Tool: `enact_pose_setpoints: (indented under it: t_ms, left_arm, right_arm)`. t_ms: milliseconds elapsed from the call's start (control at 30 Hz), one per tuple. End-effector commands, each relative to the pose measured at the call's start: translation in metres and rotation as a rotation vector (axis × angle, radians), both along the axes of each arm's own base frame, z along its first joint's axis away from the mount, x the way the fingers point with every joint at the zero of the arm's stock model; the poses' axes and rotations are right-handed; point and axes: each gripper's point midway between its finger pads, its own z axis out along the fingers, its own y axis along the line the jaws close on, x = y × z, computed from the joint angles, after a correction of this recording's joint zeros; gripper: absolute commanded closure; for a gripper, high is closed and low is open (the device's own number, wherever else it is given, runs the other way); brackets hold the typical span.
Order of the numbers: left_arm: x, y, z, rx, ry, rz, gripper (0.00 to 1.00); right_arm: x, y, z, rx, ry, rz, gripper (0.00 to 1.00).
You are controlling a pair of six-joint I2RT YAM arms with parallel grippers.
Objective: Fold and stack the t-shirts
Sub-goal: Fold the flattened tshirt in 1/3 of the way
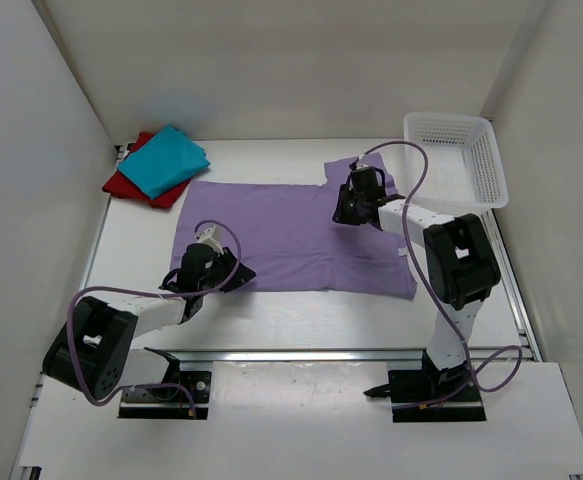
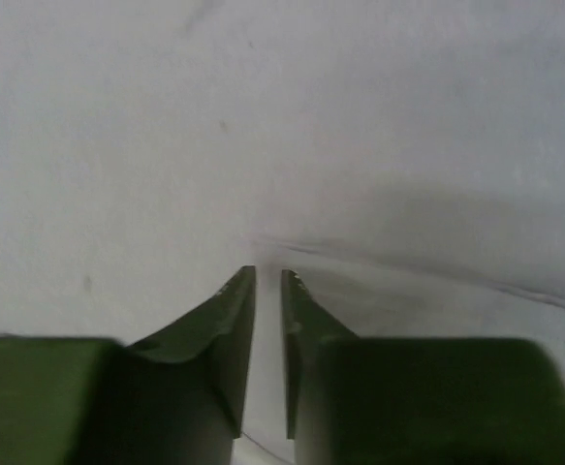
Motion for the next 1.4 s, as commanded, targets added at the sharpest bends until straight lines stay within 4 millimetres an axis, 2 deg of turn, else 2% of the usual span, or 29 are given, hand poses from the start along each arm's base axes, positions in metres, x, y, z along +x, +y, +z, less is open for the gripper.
enact_pose_setpoints:
  t_ms: [0,67,100,167,200,233,267,300,367,400,467,500,567,633,700,733,800,833,933,1000,1067,1100,1167,1200,1233,1267,1300,1333,1367]
  left_arm:
    - [0.000,-0.009,0.006,-0.008,-0.017,-0.021,0.81]
    - [0.007,-0.016,0.016,-0.016,-0.048,-0.011,0.83]
    - [0.005,-0.024,0.015,-0.004,-0.052,-0.027,0.83]
    - [0.008,-0.046,0.021,0.012,-0.059,-0.066,0.84]
    - [0.008,-0.053,0.022,0.011,-0.060,-0.092,0.84]
    - [0.012,-0.059,0.022,0.021,-0.061,-0.105,0.85]
    - [0.014,-0.061,0.020,0.034,-0.058,-0.113,0.85]
    - [0.015,-0.062,0.019,0.038,-0.053,-0.114,0.85]
    - [0.019,-0.051,0.011,0.057,-0.035,-0.100,0.85]
    - [0.016,-0.044,0.005,0.066,-0.018,-0.090,0.85]
    - [0.017,-0.026,0.001,0.059,-0.003,-0.049,0.85]
    - [0.012,-0.018,-0.005,0.064,0.011,-0.043,0.85]
    - [0.006,-0.006,-0.013,0.089,0.025,-0.030,0.85]
    - [0.000,0.005,-0.022,0.104,0.050,-0.021,0.86]
    - [-0.012,0.021,-0.035,0.099,0.095,0.008,0.85]
    - [-0.025,0.025,-0.045,0.090,0.134,0.001,0.85]
    - [-0.035,0.033,-0.049,0.065,0.159,0.027,0.86]
    - [-0.046,0.032,-0.050,0.055,0.160,0.012,0.86]
    - [-0.076,0.029,-0.055,0.065,0.169,-0.011,0.86]
    - [-0.087,0.031,-0.055,0.066,0.158,0.008,0.86]
    - [-0.091,0.034,-0.047,0.037,0.127,0.027,0.85]
    - [-0.087,0.038,-0.043,0.025,0.114,0.042,0.85]
    - [-0.060,0.048,-0.009,0.001,0.038,0.099,0.85]
    - [-0.053,0.051,0.001,0.017,0.005,0.099,0.84]
    - [-0.031,0.058,0.030,0.034,-0.068,0.121,0.83]
    - [-0.015,0.065,0.050,0.053,-0.081,0.151,0.80]
    - [-0.003,0.071,0.061,0.082,-0.113,0.168,0.77]
    - [0.016,0.079,0.078,0.089,-0.131,0.207,0.70]
    - [0.038,0.090,0.095,0.072,-0.158,0.260,0.55]
  right_arm:
    - [0.019,0.006,0.023,-0.002,-0.083,0.023,0.82]
    - [0.017,0.013,0.042,0.013,-0.128,0.043,0.80]
    - [0.016,0.015,0.044,0.009,-0.148,0.049,0.76]
    - [0.003,0.019,0.063,-0.003,-0.203,0.059,0.69]
    - [-0.005,0.019,0.056,-0.012,-0.191,0.069,0.70]
    - [-0.020,0.019,0.057,-0.014,-0.192,0.077,0.77]
    - [-0.039,0.023,0.049,0.004,-0.177,0.101,0.87]
    - [-0.049,0.023,0.044,0.010,-0.163,0.111,0.91]
    - [-0.087,0.017,0.022,0.007,-0.107,0.112,1.00]
    - [-0.097,0.013,0.019,-0.002,-0.103,0.113,1.00]
    - [-0.121,-0.001,-0.005,-0.006,-0.056,0.093,1.00]
    - [-0.125,-0.005,-0.004,0.004,-0.062,0.085,1.00]
    - [-0.143,-0.025,-0.025,-0.001,-0.006,0.049,0.99]
    - [-0.152,-0.037,-0.033,0.002,0.026,0.025,1.00]
    - [-0.170,-0.048,-0.045,0.013,0.077,0.007,1.00]
    - [-0.174,-0.051,-0.048,0.015,0.089,0.002,1.00]
    - [-0.193,-0.057,-0.055,0.038,0.118,0.000,1.00]
    - [-0.196,-0.056,-0.051,0.051,0.106,0.002,1.00]
    - [-0.228,-0.057,-0.060,0.070,0.162,0.023,1.00]
    - [-0.240,-0.055,-0.060,0.089,0.179,0.040,1.00]
    - [-0.240,-0.052,-0.052,0.119,0.168,0.042,0.99]
    - [-0.232,-0.051,-0.042,0.137,0.144,0.032,0.97]
    - [-0.217,-0.047,-0.024,0.148,0.100,0.046,0.91]
    - [-0.205,-0.044,-0.009,0.157,0.062,0.057,0.89]
    - [-0.194,-0.039,0.006,0.154,0.020,0.071,0.85]
    - [-0.185,-0.032,0.022,0.155,-0.028,0.098,0.84]
    - [-0.179,-0.033,0.027,0.155,-0.046,0.088,0.82]
    - [-0.173,-0.028,0.035,0.153,-0.076,0.104,0.80]
    - [-0.169,-0.024,0.041,0.166,-0.096,0.114,0.80]
